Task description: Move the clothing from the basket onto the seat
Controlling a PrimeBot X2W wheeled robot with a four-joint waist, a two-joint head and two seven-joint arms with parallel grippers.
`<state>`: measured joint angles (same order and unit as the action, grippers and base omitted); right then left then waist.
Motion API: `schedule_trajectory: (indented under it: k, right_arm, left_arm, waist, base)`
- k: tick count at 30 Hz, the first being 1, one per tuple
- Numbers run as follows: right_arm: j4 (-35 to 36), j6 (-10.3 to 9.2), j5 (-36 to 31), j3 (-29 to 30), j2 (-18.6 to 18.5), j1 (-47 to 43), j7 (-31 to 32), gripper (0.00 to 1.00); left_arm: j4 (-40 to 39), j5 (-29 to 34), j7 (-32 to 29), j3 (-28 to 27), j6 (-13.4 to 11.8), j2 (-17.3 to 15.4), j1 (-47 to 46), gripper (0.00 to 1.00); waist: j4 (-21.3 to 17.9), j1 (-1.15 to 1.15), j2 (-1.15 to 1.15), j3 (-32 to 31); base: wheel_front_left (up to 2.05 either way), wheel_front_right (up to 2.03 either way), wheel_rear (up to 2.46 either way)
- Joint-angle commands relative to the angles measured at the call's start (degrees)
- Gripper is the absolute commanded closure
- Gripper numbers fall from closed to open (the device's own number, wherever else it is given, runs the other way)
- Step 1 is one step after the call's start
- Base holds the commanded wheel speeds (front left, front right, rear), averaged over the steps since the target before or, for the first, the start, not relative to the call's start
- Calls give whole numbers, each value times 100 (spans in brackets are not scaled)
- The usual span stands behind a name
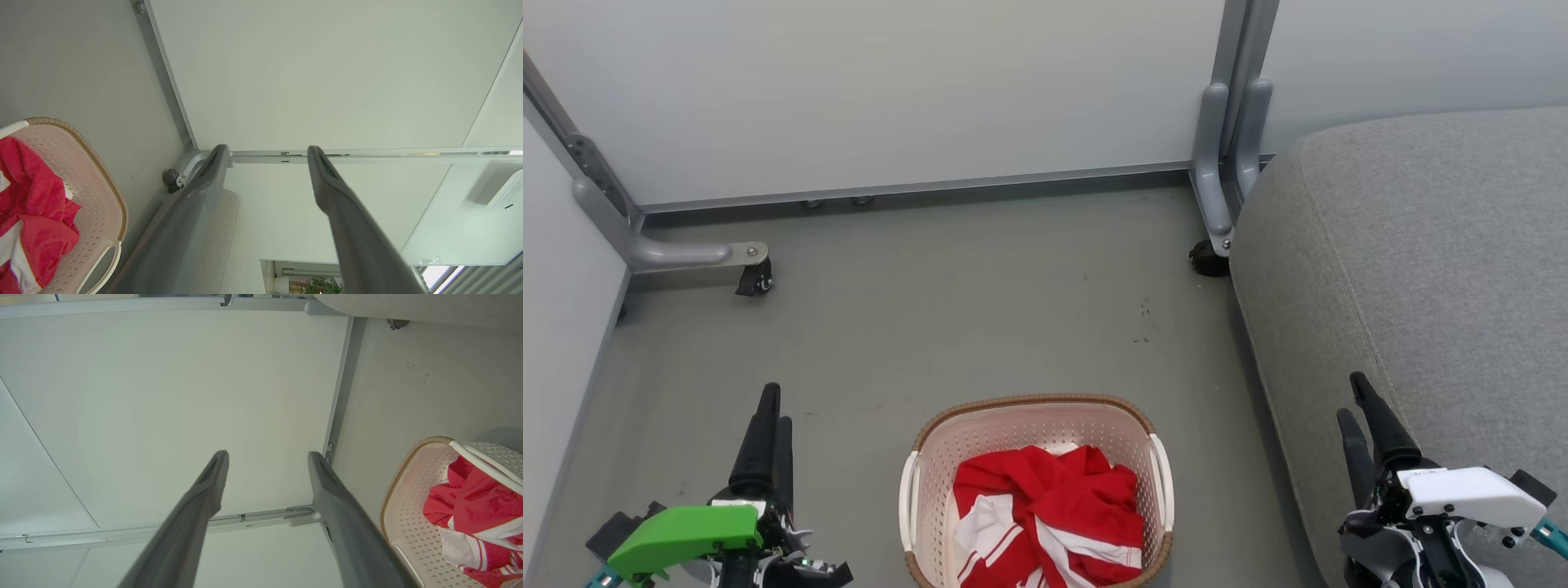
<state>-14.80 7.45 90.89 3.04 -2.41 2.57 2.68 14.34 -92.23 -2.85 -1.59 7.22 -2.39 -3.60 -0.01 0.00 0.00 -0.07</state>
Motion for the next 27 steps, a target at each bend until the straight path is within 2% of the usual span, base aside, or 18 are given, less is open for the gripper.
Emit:
schedule_trajectory:
  k: [1, 5, 8, 17, 27]
  right_arm:
    - [120, 2, -143, -83, -68, 62, -80, 0]
    - [124, 2, -442, -160, -96, 51, -184, 0]
    - [133, 2, -744, -145, -90, 21, -253, 0]
    - [207, 2, -2402, -301, -161, -72, -458, 0]
    - [446, 3, -3956, -182, -73, -204, -658, 0]
  left_arm:
    - [-132, 138, 86, 54, 12, -43, -58, 0]
    - [-87, 438, 203, 93, 13, -69, -42, 0]
    - [-49, 930, 272, 62, 14, -85, -35, 0]
    - [-325, 2664, 477, 13, 17, -41, 32, 0]
    - [-731, 3872, 678, 116, 6, -34, 179, 0]
  waist:
    - [-3, 0, 0, -1]
    - [-13, 0, 0, -7]
    - [-15, 0, 0, -12]
    - [-10, 0, 0, -23]
    - [-8, 0, 0, -57]
  base:
    - [0, 0, 0]
    - [0, 0, 0]
    - [0, 0, 0]
    - [0, 0, 0]
    - [0, 0, 0]
